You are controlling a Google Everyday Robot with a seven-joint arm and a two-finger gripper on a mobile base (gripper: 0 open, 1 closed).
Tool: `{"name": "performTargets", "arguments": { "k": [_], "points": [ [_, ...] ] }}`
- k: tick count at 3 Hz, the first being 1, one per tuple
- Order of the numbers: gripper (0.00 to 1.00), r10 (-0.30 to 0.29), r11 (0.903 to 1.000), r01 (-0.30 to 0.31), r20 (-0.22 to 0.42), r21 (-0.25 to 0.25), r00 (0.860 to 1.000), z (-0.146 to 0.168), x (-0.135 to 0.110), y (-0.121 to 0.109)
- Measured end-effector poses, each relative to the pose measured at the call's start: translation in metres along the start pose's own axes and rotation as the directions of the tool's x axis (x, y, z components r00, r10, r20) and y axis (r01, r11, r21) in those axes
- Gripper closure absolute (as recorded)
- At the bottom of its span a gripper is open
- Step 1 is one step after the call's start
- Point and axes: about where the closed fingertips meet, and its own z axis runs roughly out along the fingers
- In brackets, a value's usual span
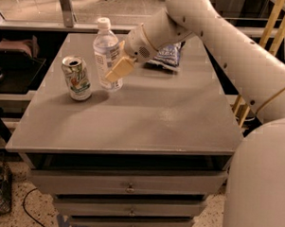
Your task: Move blue plastic bottle near 7up can
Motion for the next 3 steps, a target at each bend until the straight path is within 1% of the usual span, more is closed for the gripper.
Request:
{"name": "performTargets", "arguments": {
  "k": [1,2,3],
  "points": [
    [1.0,-0.004,0.9998,0.004,-0.005,-0.02,1.0,0.019,0.003,-0.009],
    [1.0,0.006,0.9995,-0.006,-0.001,-0.032,1.0,0.03,0.009,-0.016],
    [0.75,0.006,0.9993,-0.006,-0.001,-0.038,1.0,0.034,0.008,-0.015]
  ]
}}
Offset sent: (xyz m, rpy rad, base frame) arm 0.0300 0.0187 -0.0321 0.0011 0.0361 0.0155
